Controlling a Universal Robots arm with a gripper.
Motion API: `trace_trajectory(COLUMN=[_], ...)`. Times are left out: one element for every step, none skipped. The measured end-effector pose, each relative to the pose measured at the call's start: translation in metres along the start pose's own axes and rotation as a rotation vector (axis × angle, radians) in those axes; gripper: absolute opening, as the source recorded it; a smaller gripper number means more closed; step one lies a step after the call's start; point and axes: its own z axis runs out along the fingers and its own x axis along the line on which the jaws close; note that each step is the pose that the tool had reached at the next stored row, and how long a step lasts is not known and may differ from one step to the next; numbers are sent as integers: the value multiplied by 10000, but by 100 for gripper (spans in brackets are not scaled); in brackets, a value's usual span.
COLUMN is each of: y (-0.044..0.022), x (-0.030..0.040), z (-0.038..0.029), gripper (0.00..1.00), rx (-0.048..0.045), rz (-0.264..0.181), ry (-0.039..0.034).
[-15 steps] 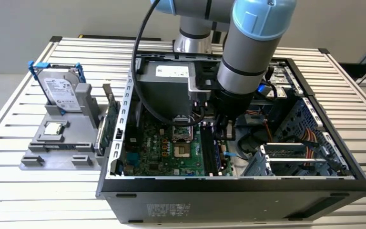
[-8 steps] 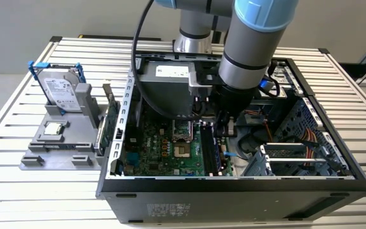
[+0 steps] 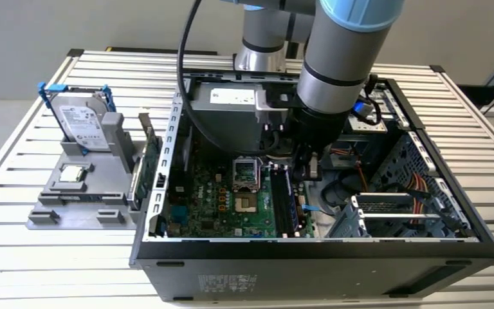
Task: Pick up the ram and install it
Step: 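Press down the ram until it locks into place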
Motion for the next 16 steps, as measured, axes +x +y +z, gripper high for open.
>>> trace_trajectory(y=[0,0,0,0,0,0,0,0,0,0,0,0,0,0,0,0], x=[0,0,0,0,0,0,0,0,0,0,0,0,0,0,0,0], z=[-7,-12,-17,-21,-24,-27,-29,-30,-30,-31,-35,-36,-36,-36,-36,-39], gripper=[0,0,0,0,0,0,0,0,0,0,0,0,0,0,0,0], rx=[0,0,0,0,0,0,0,0,0,0,0,0,0,-1,-1,-1], rz=[1,0,0,0,0,0,0,0,0,0,0,0,0,0,0,0], ry=[-1,-1,-1,-2,-2,-2,-1,-2,-1,-1,1,-1,-1,0,-1,2])
